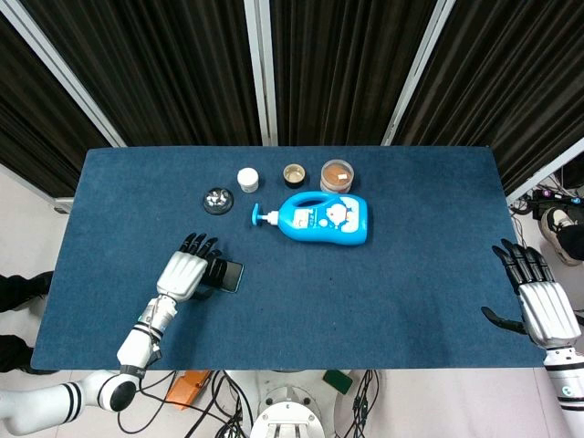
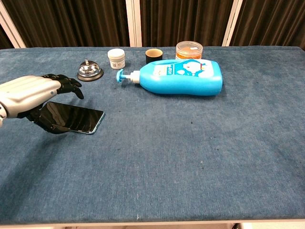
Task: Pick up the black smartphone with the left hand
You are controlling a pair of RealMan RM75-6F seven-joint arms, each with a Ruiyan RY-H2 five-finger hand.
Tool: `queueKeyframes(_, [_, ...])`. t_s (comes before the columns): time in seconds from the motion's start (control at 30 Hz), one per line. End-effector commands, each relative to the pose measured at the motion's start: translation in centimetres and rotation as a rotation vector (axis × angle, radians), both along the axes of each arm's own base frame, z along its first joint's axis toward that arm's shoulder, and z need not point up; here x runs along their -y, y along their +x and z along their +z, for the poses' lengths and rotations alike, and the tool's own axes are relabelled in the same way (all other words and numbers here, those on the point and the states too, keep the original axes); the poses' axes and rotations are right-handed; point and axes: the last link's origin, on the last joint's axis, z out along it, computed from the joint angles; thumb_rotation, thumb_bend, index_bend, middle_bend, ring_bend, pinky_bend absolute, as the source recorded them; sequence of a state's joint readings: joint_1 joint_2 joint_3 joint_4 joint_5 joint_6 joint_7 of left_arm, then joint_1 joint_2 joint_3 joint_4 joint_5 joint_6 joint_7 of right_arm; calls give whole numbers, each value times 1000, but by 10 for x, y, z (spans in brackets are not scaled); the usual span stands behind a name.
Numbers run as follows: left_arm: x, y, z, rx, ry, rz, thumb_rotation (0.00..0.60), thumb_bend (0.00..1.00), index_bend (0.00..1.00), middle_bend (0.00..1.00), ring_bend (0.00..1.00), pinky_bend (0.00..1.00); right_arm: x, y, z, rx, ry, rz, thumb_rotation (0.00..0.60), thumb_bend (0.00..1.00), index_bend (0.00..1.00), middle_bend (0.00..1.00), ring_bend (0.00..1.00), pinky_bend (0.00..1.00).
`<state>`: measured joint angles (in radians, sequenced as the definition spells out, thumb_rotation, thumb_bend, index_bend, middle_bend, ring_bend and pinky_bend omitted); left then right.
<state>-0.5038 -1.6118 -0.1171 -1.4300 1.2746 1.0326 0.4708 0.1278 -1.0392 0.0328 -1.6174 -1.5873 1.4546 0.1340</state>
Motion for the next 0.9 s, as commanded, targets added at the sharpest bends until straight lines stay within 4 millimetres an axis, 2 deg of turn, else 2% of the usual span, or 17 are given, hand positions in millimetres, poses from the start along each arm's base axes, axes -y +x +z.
queueKeyframes(0.03, [0, -1, -1, -3, -3, 6, 600, 210, 239, 64, 0, 12, 0, -1, 0, -1, 0, -3, 600, 296, 3, 47, 0, 0])
queueKeyframes(0.73, [-6, -6, -11, -28, -58, 54, 600, 264, 292, 64, 0, 12, 0, -3, 0, 1, -1, -17, 600, 295, 4, 47, 0, 0])
queueKeyframes(0.83, [-8, -6, -13, -27, -62, 55, 600, 301, 311, 64, 0, 12, 0, -3, 0, 1, 0, -19, 600, 292, 3, 47, 0, 0])
queueKeyframes(0.9, [-11, -6, -14, -11, -59, 58, 600, 351, 360, 74, 0, 12, 0, -4, 0, 1, -1, -21, 600, 285, 3, 47, 0, 0])
